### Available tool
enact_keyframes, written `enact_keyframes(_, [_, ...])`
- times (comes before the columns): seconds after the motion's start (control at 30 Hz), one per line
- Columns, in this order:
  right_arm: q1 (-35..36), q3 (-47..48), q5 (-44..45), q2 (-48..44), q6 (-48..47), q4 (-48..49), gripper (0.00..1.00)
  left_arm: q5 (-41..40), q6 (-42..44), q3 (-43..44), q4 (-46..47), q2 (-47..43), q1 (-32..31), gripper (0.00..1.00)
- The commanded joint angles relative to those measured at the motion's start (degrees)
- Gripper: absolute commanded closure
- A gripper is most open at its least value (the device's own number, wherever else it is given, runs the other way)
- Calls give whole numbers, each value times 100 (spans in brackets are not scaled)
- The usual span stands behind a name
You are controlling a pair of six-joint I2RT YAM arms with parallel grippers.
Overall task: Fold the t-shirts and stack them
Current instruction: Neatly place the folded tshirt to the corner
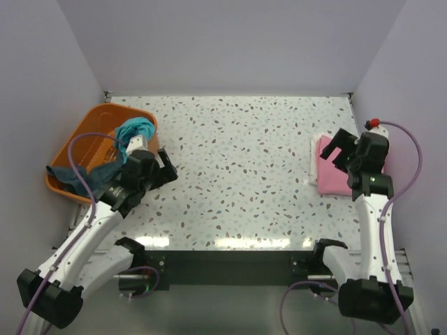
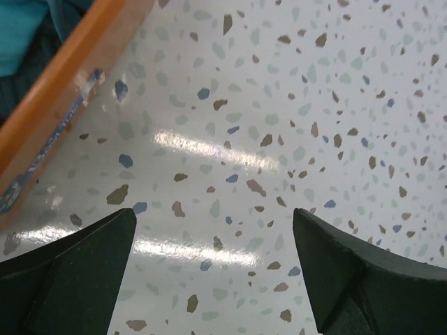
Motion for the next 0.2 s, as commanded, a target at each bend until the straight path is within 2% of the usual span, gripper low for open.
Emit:
enact_keyframes(0.0, [0,-722,-716,-805,399,832,1,-629,-17,514,-268,-297,39,0])
enact_keyframes(0.17, [9,-988,-900,-1398,39,798,1,-743,-61,673,-356,-508,39,0])
